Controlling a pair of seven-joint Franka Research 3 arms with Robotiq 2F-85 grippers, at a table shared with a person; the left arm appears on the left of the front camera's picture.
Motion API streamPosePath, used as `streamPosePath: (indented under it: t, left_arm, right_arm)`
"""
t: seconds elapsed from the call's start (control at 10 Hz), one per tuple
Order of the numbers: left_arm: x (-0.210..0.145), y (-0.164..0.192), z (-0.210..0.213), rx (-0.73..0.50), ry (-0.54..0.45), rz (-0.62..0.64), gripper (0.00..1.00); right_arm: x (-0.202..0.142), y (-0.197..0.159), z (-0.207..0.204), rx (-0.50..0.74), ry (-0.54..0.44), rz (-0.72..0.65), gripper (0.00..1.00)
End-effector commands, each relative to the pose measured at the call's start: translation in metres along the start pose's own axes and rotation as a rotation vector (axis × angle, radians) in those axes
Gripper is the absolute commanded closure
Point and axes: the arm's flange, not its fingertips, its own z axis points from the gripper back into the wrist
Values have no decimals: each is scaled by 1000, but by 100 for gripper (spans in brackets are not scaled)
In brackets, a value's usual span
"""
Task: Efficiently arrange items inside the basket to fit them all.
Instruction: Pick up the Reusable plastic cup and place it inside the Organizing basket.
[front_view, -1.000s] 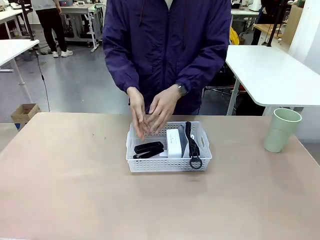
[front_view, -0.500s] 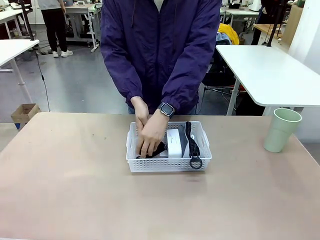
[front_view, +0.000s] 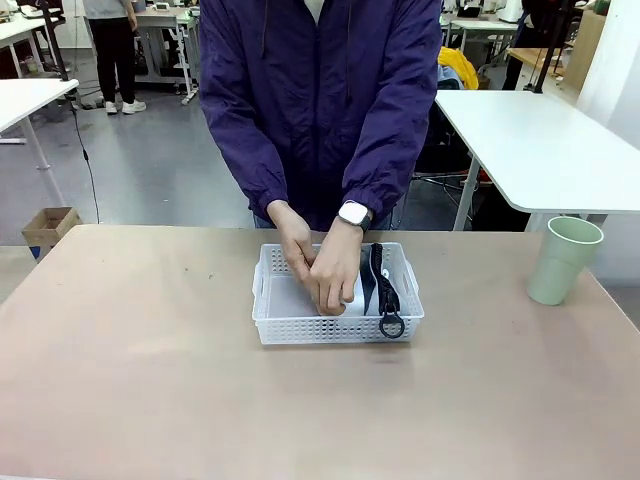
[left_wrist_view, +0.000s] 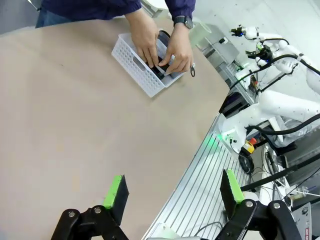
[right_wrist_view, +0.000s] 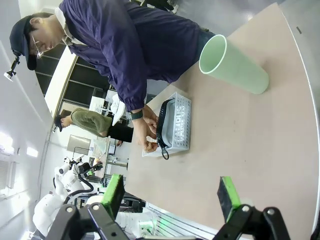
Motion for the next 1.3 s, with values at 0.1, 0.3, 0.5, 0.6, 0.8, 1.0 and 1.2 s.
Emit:
streamPosePath:
  t: [0.1,0.3,0.5,0.6,0.8,1.0,1.2]
  left_arm:
    - [-2,0,-1,-14,-6,-18,3]
    - [-2,0,-1,-14,-6,-18,3]
    - [-2,0,-1,-14,-6,-18,3]
    - [-2,0,-1,-14,-6,-18,3]
    - [-2,0,-1,-14,-6,-18,3]
    - [-2,0,-1,-14,-6,-18,3]
    - [-2,0,-1,-14,-6,-18,3]
  right_arm:
    - [0,-1,2,-4,2,15,0]
    - [0,-1,2,-4,2,15,0]
    - [0,-1,2,-4,2,15,0]
    - [0,-1,2,-4,2,15,0]
    - [0,-1,2,-4,2,15,0]
    - [11,-7,-9,-132,-68,86,0]
    - [18,-17,-30,-344,-80,507,0]
